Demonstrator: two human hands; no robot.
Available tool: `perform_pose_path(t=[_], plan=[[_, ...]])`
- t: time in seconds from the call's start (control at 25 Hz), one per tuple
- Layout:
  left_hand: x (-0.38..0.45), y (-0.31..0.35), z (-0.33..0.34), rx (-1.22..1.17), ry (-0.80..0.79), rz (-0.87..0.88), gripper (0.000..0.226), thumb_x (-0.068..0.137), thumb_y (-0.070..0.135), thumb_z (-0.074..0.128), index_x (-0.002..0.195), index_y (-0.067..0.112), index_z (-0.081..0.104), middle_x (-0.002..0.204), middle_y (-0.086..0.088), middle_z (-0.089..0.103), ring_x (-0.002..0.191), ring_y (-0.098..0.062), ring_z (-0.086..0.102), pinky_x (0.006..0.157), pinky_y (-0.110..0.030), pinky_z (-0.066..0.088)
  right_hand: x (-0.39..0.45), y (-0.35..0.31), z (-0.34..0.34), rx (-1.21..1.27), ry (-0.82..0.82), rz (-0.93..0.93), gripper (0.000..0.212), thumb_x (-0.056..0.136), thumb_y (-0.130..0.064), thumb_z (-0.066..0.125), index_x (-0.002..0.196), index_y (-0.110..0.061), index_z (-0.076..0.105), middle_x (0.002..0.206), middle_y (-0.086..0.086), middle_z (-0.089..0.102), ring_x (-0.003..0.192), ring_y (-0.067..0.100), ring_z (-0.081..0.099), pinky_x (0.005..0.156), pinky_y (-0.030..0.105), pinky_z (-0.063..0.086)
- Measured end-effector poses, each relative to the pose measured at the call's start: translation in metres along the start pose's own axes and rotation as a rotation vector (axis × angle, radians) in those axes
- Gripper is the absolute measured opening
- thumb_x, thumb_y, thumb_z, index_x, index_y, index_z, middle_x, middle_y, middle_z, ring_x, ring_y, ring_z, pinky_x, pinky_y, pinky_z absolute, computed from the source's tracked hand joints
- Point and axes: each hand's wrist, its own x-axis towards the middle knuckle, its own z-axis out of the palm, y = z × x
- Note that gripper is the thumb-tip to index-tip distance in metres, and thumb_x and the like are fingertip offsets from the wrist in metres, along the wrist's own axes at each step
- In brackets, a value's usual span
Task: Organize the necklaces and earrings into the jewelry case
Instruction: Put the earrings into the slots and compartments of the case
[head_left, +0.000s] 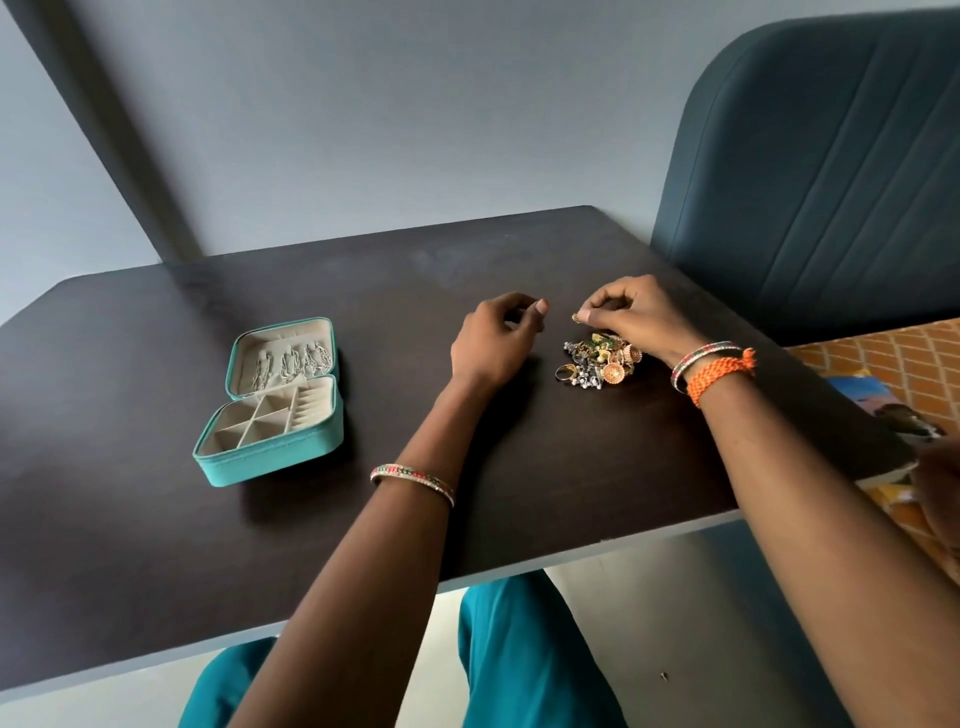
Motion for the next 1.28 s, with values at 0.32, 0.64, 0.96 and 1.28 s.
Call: perform_pose_path(t=[0.32, 0.64, 0.96, 1.28], plan=[[-0.033, 0.029, -0.021, -0.744, -0.133, -0.032, 0.014, 0.094, 0.014, 0.056, 0.082, 0.011, 0.062, 0.067, 0.006, 0.070, 0.066, -0.001, 0.062, 0.058, -0.017, 0.050, -0.035, -0.071, 0.008, 0.168, -0.016, -0.200, 0.016, 0.080, -0.004, 0.068, 0.074, -0.019, 0.066, 0.094, 0.002, 0.061, 0.097, 0.014, 0.053, 0.083, 0.021, 0.042], [-0.095, 0.029, -0.090, -1.163, -0.167, -0.135, 0.022, 0.098, 0.012, 0.044, 0.091, 0.002, 0.063, 0.078, -0.002, 0.073, 0.075, -0.004, 0.067, 0.072, -0.014, 0.054, -0.079, -0.133, 0.031, 0.432, -0.211, -0.315, 0.019, 0.094, -0.014, 0.053, 0.079, -0.016, 0.065, 0.077, 0.003, 0.063, 0.076, 0.007, 0.061, 0.080, 0.019, 0.048], [-0.131, 0.016, -0.167, -0.637, -0.003, -0.137, 0.024, 0.101, 0.013, 0.041, 0.097, 0.007, 0.063, 0.071, 0.003, 0.073, 0.059, -0.005, 0.066, 0.053, -0.018, 0.053, -0.079, -0.159, 0.083, 0.778, -0.489, -0.186, 0.009, 0.073, -0.012, 0.070, 0.070, -0.020, 0.072, 0.076, -0.007, 0.068, 0.081, 0.013, 0.059, 0.072, 0.023, 0.046], [-0.106, -0.081, -0.217, -0.126, 0.506, -0.251, 0.019, 0.091, 0.027, 0.055, 0.106, 0.016, 0.062, 0.096, -0.010, 0.070, 0.072, -0.009, 0.059, 0.074, -0.027, 0.046, -0.036, -0.166, 0.156, 0.445, -0.638, 0.306, 0.007, 0.078, -0.019, 0.067, 0.082, -0.013, 0.067, 0.056, -0.008, 0.046, 0.041, 0.003, 0.029, 0.035, 0.014, 0.018]])
